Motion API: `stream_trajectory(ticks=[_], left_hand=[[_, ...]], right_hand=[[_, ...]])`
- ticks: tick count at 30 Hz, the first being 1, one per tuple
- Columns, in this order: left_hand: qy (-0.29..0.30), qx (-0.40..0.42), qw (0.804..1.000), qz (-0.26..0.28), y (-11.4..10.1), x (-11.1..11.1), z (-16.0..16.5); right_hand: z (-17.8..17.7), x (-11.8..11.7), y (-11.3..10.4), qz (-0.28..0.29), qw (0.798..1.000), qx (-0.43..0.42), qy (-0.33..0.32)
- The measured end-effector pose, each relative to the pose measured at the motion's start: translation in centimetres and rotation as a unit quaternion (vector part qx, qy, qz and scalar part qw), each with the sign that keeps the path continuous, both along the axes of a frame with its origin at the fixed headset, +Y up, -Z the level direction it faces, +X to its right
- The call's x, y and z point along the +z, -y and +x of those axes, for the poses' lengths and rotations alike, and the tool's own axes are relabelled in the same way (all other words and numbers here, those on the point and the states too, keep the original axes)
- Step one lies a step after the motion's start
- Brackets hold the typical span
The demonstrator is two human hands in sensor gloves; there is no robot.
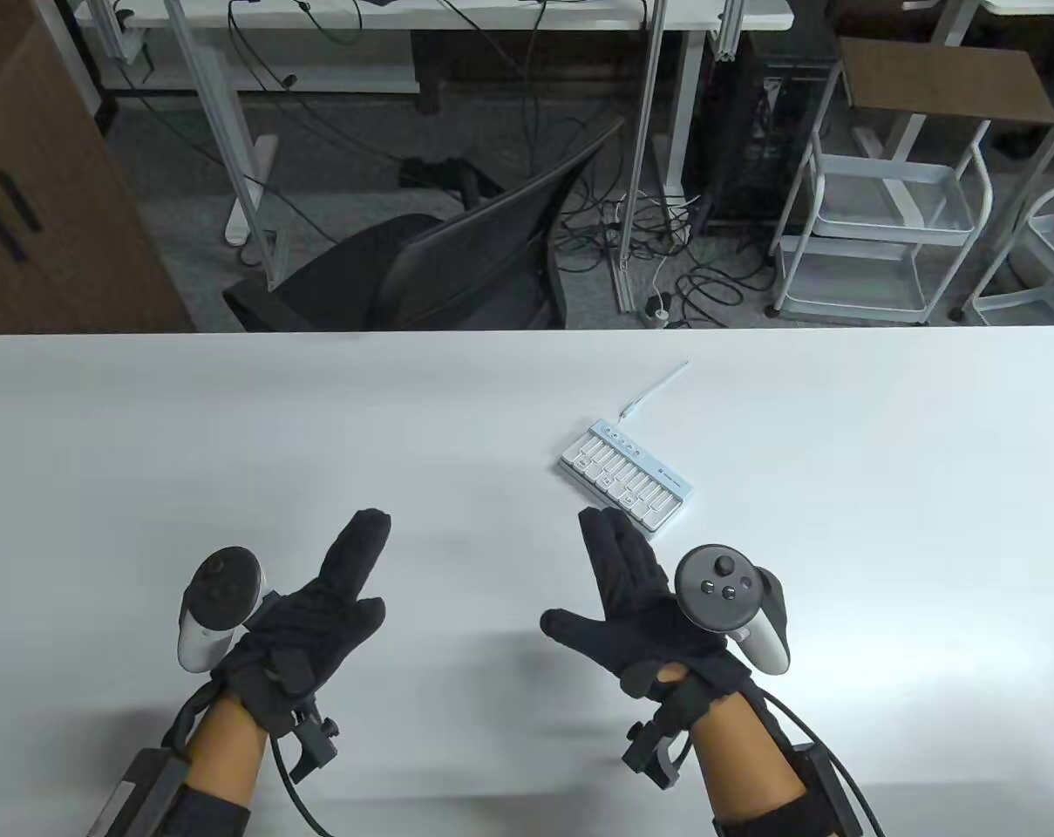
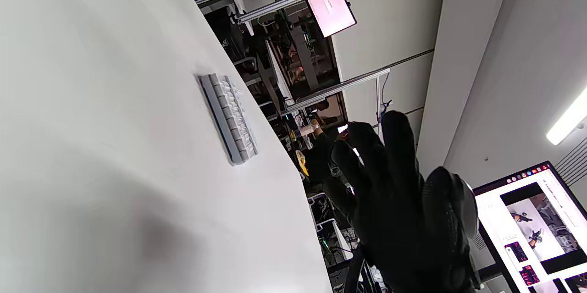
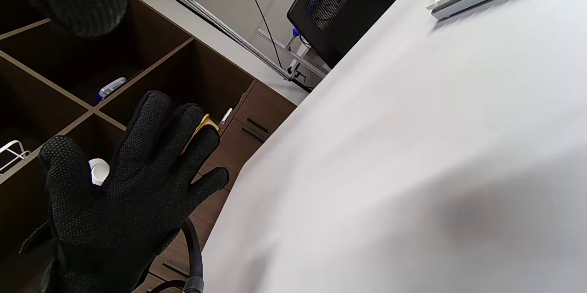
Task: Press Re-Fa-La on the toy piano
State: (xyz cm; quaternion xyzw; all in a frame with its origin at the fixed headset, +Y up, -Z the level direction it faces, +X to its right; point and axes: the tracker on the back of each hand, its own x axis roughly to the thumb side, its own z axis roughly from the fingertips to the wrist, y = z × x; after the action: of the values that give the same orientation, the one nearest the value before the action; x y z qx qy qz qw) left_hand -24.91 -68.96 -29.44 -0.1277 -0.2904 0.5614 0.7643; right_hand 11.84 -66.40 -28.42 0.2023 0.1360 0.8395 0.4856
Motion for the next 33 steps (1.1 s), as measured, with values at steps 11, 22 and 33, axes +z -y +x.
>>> stream_trajectory(ticks=[11, 22, 33], left_hand=[[-0.001, 0.004, 1.000, 0.005, -0.1, -0.1, 0.0], [-0.001, 0.003, 1.000, 0.005, -0.2, -0.1, 0.0], [-0.005, 0.010, 1.000, 0.003, -0.3, 0.0, 0.1]], right_hand=[[0.2, 0.0, -0.1, 0.001, 1.000, -0.003, 0.001], [0.1, 0.0, 0.3, -0.008, 1.000, 0.009, 0.001], [0.2, -1.4, -1.6, 0.021, 0.997, 0.032, 0.061]])
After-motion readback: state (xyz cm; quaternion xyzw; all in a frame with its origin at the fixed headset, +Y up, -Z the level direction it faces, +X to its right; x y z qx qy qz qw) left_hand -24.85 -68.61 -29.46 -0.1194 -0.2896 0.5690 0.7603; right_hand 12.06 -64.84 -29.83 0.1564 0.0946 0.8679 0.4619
